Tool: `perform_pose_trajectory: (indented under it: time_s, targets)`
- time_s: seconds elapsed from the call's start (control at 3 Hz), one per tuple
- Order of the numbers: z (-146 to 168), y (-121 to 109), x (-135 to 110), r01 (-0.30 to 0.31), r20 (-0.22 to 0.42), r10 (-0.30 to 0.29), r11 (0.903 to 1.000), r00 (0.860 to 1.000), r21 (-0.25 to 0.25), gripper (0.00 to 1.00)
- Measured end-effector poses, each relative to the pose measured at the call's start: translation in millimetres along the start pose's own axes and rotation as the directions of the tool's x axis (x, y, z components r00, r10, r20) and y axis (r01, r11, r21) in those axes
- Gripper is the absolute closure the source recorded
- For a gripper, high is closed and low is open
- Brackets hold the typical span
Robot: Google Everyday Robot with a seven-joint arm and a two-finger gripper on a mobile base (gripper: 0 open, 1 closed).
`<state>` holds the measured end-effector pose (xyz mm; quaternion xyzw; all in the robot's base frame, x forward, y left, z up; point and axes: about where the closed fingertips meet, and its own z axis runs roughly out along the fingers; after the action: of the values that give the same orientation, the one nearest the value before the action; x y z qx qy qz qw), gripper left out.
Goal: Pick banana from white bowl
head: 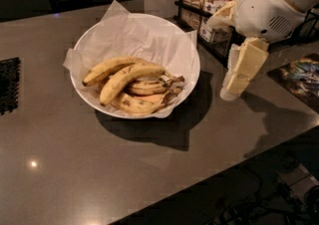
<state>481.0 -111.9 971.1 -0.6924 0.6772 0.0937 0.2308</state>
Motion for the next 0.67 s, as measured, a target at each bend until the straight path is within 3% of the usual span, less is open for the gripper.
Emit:
perform_pose_trajectory:
  time_s: [0.33,0.67]
  targets:
    - [17.9,-11.8,-35.2,0.084,0.054,-0.081,0.9952,0.995,-0.051,0.00]
    - [41.0,-9.6,-67.1,0.177,0.092,-0.166,0.9774,0.982,-0.116,0.00]
